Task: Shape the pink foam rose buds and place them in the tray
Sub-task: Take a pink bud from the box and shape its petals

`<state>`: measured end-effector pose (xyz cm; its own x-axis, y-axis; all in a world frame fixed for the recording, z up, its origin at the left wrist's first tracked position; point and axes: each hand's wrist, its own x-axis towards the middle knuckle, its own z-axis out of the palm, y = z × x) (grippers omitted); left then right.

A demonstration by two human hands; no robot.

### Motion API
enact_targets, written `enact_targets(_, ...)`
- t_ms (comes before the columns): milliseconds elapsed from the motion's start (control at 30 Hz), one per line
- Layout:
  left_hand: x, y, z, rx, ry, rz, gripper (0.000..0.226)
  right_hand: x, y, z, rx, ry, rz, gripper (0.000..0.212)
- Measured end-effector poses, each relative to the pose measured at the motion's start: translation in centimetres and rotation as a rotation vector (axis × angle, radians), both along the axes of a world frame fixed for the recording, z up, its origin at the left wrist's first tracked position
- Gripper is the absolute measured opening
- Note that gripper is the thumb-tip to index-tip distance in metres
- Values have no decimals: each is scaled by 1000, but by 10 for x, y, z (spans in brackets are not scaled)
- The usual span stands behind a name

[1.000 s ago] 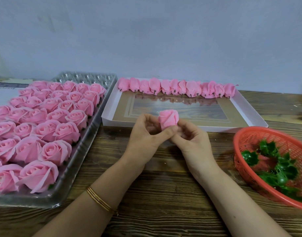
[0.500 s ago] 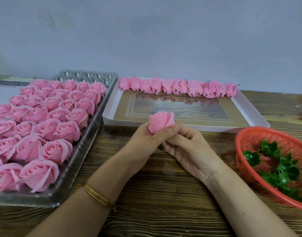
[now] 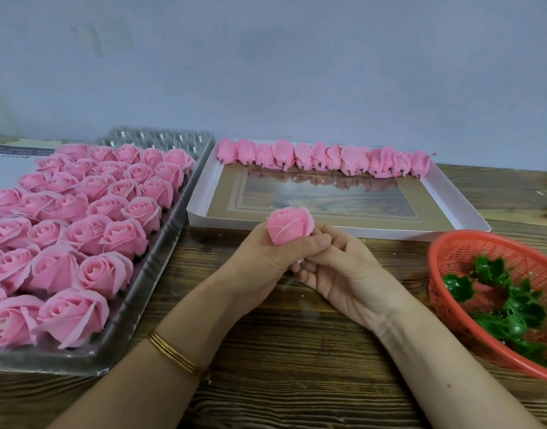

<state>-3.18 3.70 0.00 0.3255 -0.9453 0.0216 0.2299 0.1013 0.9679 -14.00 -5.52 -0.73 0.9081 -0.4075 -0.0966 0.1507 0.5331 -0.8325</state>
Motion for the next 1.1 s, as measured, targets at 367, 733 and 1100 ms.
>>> enact_targets(367,-1,-2,-4,43,62,117,41,1,1,-2,48,32,37,29)
enact_targets(733,-4,-2,-6,15,-559,454,9,2,4,2,-15,65,-251,64)
enact_targets(1100,-13,0,-6,148,-781,362,16,2,10,3,-78,92,-248,55)
